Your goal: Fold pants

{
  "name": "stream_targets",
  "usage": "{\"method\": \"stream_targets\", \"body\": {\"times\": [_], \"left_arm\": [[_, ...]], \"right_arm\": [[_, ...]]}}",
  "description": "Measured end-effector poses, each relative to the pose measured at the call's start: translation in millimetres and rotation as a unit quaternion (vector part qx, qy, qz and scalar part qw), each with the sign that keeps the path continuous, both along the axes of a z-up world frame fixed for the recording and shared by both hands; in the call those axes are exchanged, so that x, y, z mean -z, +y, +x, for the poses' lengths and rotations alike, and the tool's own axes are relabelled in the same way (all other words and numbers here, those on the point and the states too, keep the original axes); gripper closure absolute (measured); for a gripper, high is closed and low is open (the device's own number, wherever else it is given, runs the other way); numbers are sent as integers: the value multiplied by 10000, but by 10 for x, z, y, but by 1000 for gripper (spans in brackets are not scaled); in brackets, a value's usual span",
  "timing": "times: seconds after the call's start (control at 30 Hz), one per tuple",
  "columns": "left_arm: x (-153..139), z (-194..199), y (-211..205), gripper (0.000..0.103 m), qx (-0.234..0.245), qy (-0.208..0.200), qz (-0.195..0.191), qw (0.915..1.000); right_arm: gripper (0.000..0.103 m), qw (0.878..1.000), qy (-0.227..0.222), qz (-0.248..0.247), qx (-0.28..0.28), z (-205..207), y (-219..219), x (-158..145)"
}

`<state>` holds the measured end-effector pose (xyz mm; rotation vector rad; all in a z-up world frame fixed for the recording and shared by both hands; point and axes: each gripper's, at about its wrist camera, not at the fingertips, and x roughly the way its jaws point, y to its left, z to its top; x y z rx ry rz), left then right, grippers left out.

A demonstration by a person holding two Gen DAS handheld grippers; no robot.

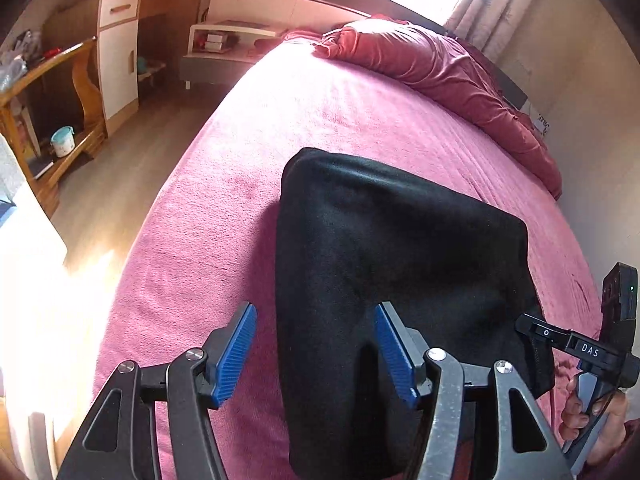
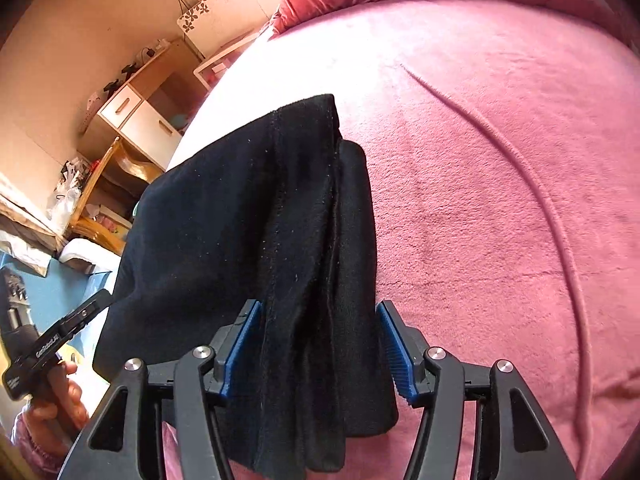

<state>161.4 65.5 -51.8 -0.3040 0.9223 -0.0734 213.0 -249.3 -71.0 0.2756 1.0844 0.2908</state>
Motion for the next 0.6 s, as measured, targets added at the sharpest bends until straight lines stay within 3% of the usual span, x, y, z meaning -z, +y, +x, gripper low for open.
{"method": "stream_targets", "body": {"times": [0.17,0.6], "left_arm": [[-115,-184,-66,40,2,-255,301,9992],[-310,-544,-158,40,-59,-516,545,9972]], "right_arm": [[42,9995,-171,-200,145,-147,33,-93],[39,9973,-464,-442,364,-516,-11,-247]]}}
